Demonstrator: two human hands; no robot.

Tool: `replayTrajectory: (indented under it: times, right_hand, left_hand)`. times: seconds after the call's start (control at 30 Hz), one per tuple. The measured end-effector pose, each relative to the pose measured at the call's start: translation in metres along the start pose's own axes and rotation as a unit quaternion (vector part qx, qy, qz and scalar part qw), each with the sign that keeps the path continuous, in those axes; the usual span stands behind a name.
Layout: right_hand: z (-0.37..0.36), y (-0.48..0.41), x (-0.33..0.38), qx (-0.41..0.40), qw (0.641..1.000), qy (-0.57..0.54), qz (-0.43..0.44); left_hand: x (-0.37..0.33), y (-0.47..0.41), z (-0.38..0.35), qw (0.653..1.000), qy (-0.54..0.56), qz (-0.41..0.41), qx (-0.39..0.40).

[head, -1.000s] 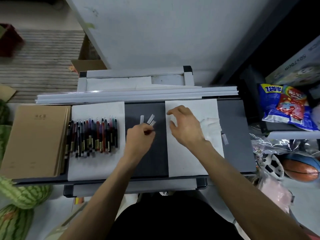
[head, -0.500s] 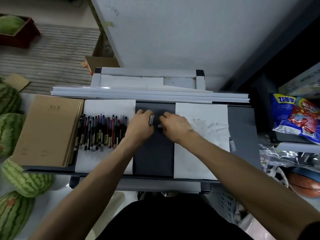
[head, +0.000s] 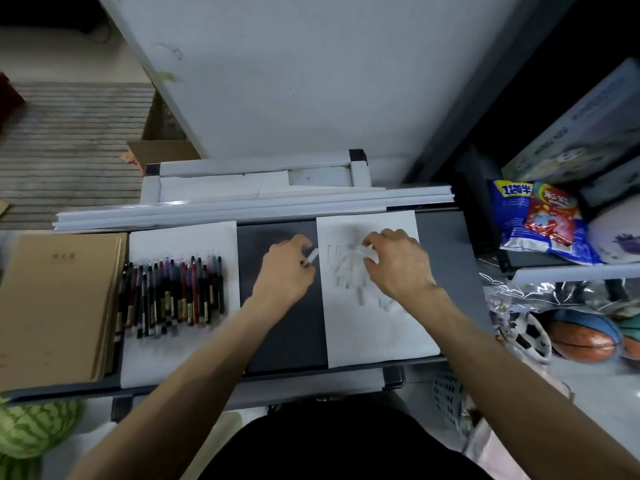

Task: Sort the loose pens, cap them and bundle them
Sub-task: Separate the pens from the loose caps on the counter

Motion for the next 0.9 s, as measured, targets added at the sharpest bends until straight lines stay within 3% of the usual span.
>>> replayTrajectory:
  times: [0.13,0.33,0.47,0.57,0.9]
  right_hand:
    - [-0.008,0.008,-0.015,0.028,1.000,-0.006,0.000]
    - [0.008,0.041,-0.052,-0.067,0.994,-0.060,-0.060]
    - [-0.005,0.063,-0.071,-0.038,0.992,-0.070,-0.101]
    - [-0.020,0.071,-0.075,-0.014,0.983,-0.143,-0.111]
    - [-0.032,0.062,-0.070,-0.058,0.970,-0.212,-0.101]
  left_hand:
    - [-0.033,0.003,-0.030,0.999,0.031,-0.022,0.025]
    - [-0.043,0.008,-0.046,0.998,0.032,-0.022,0.044]
    - [-0.038,0.018,-0.059,0.996,0.020,-0.013,0.085]
    - [-0.037,0.023,-0.067,0.994,0.032,-0.007,0.104]
    - [-0.051,0.021,-0.078,0.994,0.057,-0.022,0.088]
Point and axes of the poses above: each hand's wrist, its own y-axis away from the middle knuckle, its own z-axis out of the back of the hand, x = y × z, the point moved 8 cm from there along -y, towards the middle knuckle, and after that the axes turned 6 degrees about -y, right-handed, at the moved point
